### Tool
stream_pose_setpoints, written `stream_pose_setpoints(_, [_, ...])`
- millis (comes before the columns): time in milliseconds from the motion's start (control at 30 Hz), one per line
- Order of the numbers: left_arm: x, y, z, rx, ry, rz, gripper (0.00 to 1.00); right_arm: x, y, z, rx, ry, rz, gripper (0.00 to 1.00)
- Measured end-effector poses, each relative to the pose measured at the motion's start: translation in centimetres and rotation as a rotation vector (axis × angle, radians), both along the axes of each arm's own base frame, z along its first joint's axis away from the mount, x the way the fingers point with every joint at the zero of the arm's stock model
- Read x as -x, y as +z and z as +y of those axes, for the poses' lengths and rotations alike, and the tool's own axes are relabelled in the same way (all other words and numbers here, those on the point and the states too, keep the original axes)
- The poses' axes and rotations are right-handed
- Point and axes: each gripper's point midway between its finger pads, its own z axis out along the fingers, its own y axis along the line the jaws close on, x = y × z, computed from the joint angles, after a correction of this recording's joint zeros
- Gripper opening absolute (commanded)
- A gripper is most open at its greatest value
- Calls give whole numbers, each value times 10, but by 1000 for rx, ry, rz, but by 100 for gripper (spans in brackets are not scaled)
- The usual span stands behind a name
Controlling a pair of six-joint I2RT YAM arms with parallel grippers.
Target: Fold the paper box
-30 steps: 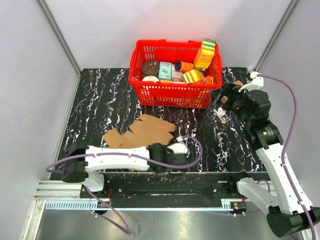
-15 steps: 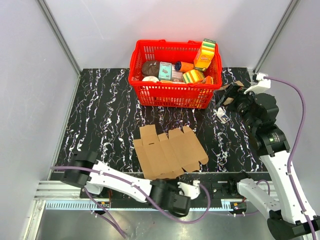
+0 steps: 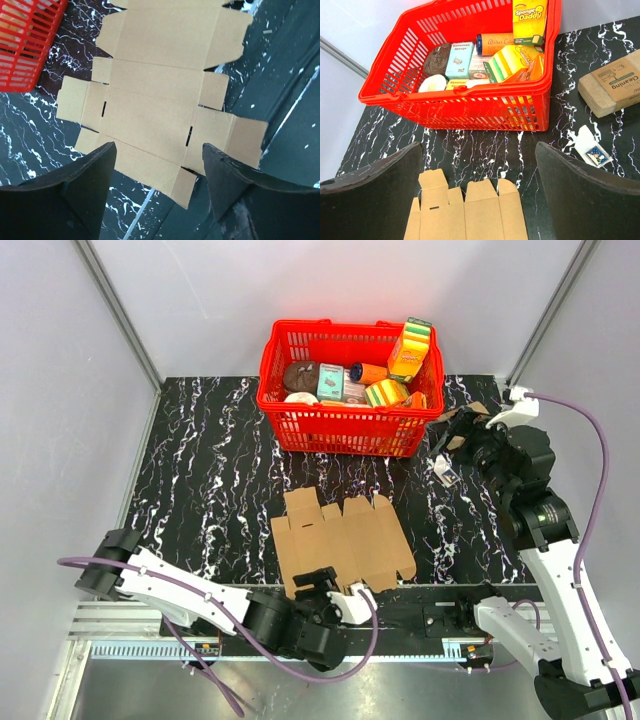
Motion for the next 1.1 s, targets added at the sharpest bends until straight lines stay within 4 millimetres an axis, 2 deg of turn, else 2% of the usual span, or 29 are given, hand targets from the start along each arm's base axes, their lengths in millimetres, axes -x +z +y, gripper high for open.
stream_pose_setpoints(167, [-11,10,7,136,163,29,81,-4,-5,2,-1,3,19,99])
stream_pose_setpoints(267, [-27,12,16,239,348,100,81,-6,-7,3,-4,5,27,99])
stream_pose_setpoints(333, [-43,12,26,334,498,165,81,-7,-9,5,-7,13,35,99])
stream_pose_setpoints(400, [-53,15,35,439,619,225,86,-8,-14,8,-10,27,48,99])
stream_pose_setpoints(500, [-55,13,51,577,754,328,90,-9,-19,11,-13,37,66,99])
stream_pose_setpoints(667, [-48,-14,80,710,935,492,98,-10,-24,15,-25,54,85,99])
stream_pose_setpoints(767, [-40,-36,91,735,1016,571,99,-10,-26,18,-33,66,93,99])
stream_pose_setpoints(933, [-32,-54,97,775,1095,653,99,-10,-30,21,-41,80,102,99])
stream_pose_setpoints(1100, [-28,-76,98,886,1132,770,99,-9,-31,24,-44,94,107,99])
